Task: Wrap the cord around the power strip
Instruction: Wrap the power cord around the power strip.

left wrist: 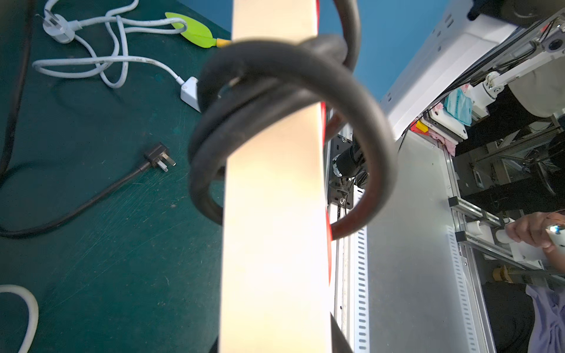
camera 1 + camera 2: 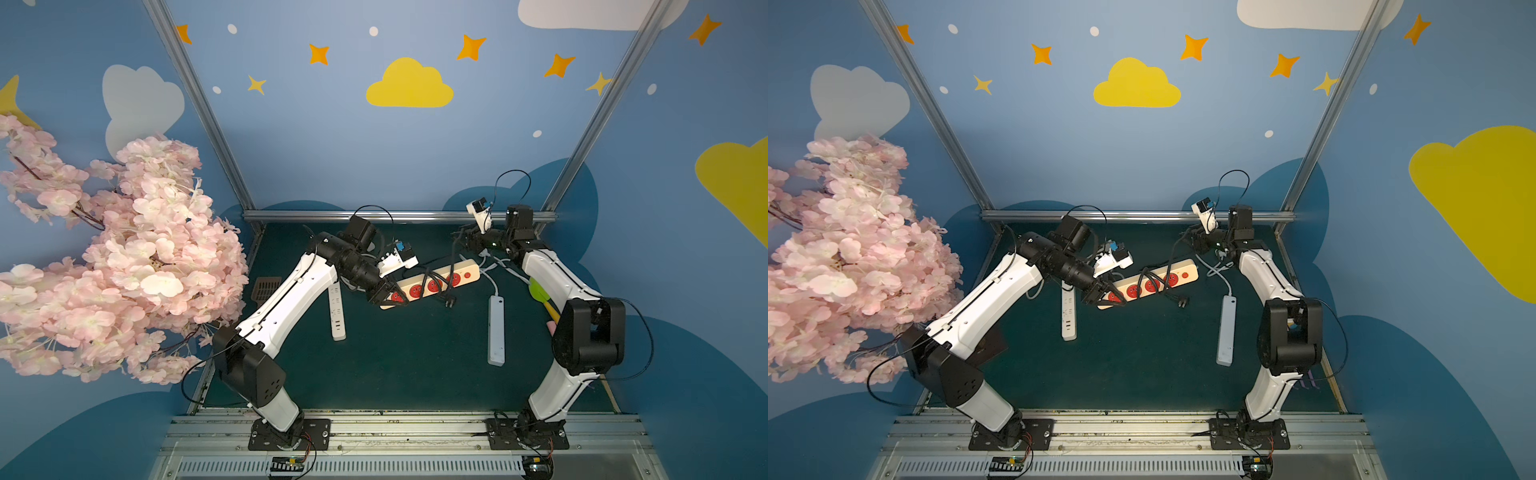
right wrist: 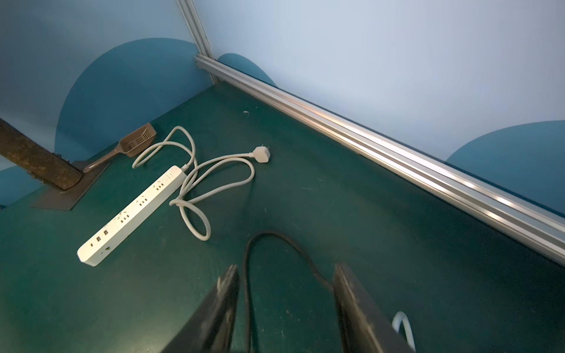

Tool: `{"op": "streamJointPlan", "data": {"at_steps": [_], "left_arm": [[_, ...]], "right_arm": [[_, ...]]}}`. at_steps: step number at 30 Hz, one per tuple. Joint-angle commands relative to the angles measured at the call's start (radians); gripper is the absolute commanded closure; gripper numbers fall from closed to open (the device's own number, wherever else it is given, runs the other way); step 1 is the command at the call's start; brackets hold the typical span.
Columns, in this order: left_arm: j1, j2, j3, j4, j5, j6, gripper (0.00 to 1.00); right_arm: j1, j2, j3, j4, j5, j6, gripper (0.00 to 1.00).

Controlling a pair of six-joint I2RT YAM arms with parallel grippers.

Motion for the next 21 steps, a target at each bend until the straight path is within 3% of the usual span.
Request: {"op": "streamJointPlan", "data": {"at_steps": [1, 8, 14, 21], "left_arm": [[-0.006, -0.063, 0.026, 0.085, 0.116, -0.02, 0.97], [-0.007, -0.121, -0.044, 0.334, 0.197, -0.181, 0.97], [0.03, -0.14, -0.081, 0.534, 0.128, -0.334, 0.97], [0.037, -0.081, 0.01, 0.447, 0.052, -0.349, 0.97]], "right_arm": [[0.012, 0.045, -0.043, 0.191, 0.014, 0.121, 0.47], [0.046, 0.146, -0.057, 0.381, 0.086, 0.247, 0.46], [0.095, 0.189, -0.116, 0.539, 0.136, 0.366, 0.59], [0.176, 0.177, -0.225, 0.674, 0.296, 0.482, 0.45]]}}
